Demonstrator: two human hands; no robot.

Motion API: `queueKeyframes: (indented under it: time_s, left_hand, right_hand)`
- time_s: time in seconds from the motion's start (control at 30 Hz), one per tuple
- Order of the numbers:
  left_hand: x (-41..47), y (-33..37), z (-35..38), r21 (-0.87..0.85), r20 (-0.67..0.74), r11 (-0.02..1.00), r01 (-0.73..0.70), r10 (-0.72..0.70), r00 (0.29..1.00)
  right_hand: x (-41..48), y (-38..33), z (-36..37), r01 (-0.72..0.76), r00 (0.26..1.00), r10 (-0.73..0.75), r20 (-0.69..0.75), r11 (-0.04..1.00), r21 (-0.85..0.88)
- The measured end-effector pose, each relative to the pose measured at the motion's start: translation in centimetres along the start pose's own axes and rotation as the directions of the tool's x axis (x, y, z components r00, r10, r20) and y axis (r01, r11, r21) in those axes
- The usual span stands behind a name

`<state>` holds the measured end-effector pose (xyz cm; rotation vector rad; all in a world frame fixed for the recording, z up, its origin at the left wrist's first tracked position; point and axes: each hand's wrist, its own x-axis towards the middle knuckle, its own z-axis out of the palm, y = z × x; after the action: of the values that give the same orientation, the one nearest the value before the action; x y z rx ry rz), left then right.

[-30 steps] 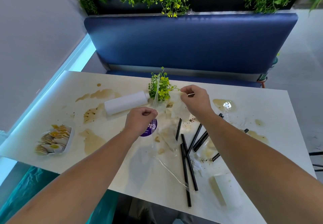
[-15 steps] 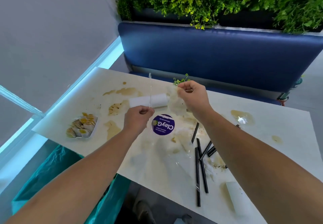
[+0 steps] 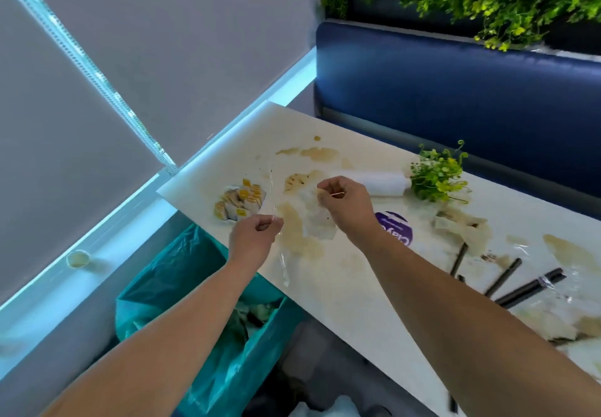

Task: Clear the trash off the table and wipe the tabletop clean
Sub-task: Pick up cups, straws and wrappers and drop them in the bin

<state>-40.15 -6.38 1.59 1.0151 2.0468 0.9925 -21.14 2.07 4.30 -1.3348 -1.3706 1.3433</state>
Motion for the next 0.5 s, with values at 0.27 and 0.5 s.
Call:
queueKeyframes:
  time_s: [0.27, 0.5]
  left_hand:
    - [1.4, -9.4, -9.2, -0.021, -0.099, 0.991, 0.134, -0.136, 0.986]
    - [1.3, -15.9, -14.2, -0.036, -0.159, 0.974, 0.224, -0.227, 0.961]
  right_hand:
    - [0.0, 1.9, 13.3, -0.024, 0.982, 0.037, 0.186, 0.997, -0.076]
    - [-0.7, 4.4, 22.8, 0.037, 0.938, 0.027, 0.345, 0.983, -0.179]
